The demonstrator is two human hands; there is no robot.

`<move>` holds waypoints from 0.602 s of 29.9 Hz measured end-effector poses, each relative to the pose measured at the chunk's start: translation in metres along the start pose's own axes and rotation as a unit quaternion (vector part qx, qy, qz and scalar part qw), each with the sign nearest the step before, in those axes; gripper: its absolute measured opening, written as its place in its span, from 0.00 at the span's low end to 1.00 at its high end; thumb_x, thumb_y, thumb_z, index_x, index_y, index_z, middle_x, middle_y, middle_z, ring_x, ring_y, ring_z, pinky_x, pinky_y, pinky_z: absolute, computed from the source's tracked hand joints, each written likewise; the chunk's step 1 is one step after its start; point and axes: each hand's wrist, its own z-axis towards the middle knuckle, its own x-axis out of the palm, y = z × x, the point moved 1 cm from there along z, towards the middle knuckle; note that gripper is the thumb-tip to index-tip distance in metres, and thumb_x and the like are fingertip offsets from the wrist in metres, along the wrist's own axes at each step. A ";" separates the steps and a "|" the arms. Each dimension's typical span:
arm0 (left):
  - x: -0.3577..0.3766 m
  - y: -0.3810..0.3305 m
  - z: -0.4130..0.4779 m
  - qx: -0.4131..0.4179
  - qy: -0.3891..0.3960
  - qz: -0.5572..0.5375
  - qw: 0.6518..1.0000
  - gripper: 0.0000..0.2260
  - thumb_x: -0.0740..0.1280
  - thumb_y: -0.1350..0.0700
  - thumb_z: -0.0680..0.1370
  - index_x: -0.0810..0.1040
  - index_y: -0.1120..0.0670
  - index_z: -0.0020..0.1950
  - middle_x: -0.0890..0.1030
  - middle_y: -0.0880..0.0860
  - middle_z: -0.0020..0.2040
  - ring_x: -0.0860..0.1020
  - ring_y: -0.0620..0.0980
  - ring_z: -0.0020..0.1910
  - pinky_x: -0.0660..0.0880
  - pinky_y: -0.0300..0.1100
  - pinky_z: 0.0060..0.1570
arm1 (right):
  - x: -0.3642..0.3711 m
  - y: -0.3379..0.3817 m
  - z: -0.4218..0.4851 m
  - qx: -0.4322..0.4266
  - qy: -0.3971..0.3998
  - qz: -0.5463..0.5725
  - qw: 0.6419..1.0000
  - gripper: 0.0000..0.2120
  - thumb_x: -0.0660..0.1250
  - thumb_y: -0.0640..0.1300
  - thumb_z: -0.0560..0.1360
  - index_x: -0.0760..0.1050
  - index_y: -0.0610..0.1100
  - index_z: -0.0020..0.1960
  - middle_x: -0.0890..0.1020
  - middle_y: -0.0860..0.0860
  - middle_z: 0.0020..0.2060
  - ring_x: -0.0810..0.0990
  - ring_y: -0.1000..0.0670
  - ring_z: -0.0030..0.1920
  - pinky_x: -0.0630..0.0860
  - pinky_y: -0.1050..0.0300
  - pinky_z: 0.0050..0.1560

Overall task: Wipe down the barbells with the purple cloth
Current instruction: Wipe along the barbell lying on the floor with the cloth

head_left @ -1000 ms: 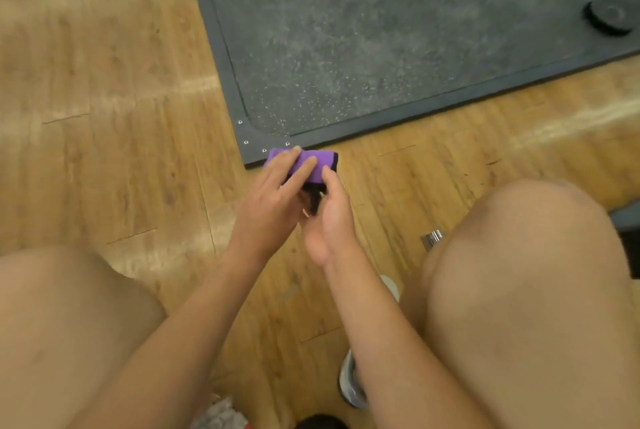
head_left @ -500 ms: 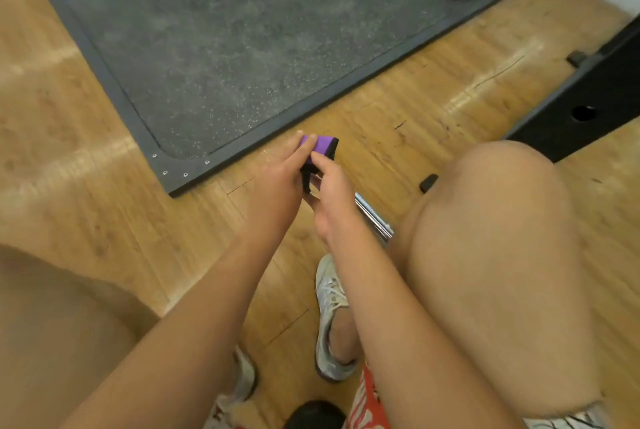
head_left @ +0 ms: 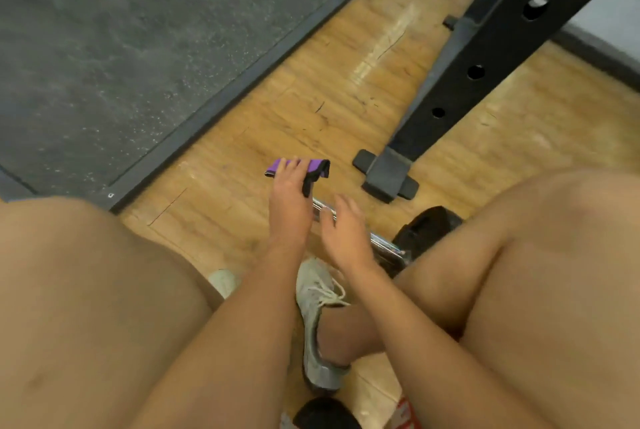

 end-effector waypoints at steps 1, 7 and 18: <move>0.011 -0.001 0.001 0.011 0.016 0.009 1.000 0.19 0.66 0.68 0.78 0.77 0.56 0.68 0.78 0.55 0.66 0.70 0.59 0.71 0.68 0.53 0.69 | -0.005 -0.015 -0.002 0.021 -0.009 -0.033 0.999 0.22 0.57 0.47 0.84 0.66 0.41 0.76 0.66 0.44 0.77 0.60 0.44 0.78 0.59 0.48 0.77; 0.067 -0.020 -0.017 0.049 0.119 0.084 0.988 0.21 0.68 0.68 0.76 0.77 0.55 0.68 0.78 0.56 0.65 0.69 0.58 0.71 0.69 0.55 0.69 | -0.036 -0.099 -0.031 0.098 -0.037 -0.166 0.981 0.26 0.57 0.45 0.83 0.58 0.44 0.80 0.56 0.45 0.81 0.47 0.45 0.81 0.50 0.45 0.81; 0.071 0.034 -0.021 0.086 0.186 0.197 0.959 0.26 0.67 0.73 0.71 0.76 0.57 0.68 0.75 0.59 0.66 0.66 0.61 0.72 0.69 0.54 0.67 | -0.053 -0.093 -0.003 -0.025 -0.076 -0.107 0.991 0.24 0.60 0.40 0.80 0.66 0.44 0.76 0.62 0.44 0.79 0.51 0.45 0.81 0.48 0.44 0.81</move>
